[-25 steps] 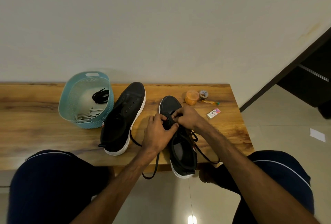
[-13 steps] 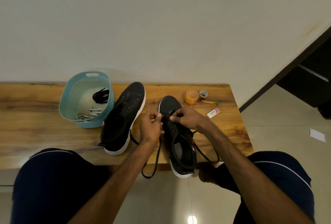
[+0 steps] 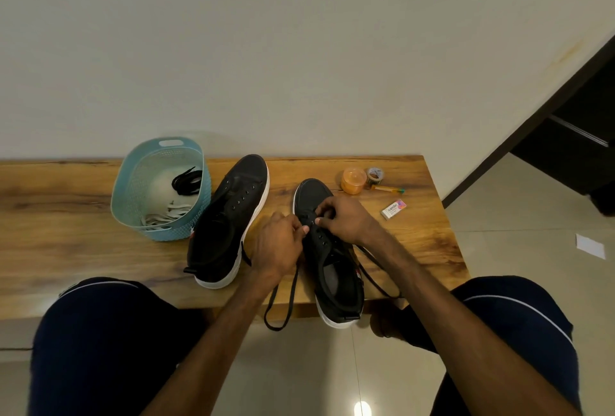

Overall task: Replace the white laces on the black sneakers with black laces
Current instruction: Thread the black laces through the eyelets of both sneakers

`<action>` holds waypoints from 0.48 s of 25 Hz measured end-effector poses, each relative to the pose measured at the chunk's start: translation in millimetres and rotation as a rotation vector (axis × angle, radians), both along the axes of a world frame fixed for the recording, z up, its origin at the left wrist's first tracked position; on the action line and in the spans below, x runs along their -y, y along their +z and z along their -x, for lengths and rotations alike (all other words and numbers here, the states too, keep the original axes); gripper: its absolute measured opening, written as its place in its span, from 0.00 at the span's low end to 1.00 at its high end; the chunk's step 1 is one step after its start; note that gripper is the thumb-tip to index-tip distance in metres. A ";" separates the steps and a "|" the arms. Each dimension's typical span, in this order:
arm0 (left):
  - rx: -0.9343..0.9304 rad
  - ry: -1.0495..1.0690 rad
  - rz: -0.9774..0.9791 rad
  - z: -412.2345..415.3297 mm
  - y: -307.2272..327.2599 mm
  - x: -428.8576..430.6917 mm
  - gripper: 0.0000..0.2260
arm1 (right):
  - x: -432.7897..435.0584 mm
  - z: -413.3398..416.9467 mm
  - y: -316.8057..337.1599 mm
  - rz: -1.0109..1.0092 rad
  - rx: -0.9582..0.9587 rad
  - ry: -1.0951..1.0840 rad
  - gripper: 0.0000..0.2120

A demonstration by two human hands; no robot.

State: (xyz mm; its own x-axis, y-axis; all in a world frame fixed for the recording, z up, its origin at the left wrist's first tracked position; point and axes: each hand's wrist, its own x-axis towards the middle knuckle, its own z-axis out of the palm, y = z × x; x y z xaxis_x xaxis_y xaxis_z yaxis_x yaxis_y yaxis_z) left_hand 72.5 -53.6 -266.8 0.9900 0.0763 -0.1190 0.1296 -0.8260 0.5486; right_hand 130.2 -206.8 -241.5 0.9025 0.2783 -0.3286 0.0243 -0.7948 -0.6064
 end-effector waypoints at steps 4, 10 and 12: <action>-0.078 0.189 0.603 0.0 11.0 -9.1 0.09 | -0.4 37.5 -10.9 0.165 0.151 -0.034 0.32; 0.112 0.481 1.567 2.3 48.7 -15.1 0.12 | 7.3 59.0 -41.8 0.180 0.098 -0.009 0.42; 0.213 0.549 1.602 -6.1 56.9 -40.1 0.12 | 6.5 58.2 -45.5 0.158 0.102 -0.041 0.43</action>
State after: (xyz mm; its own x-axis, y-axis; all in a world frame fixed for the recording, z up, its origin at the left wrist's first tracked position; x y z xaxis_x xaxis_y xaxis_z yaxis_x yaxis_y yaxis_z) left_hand 78.6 -13.5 -209.9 0.8973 0.3330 -0.2896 0.0098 0.6411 0.7674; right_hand 72.0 -213.3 -287.0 0.9430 0.1927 -0.2714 0.0447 -0.8813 -0.4705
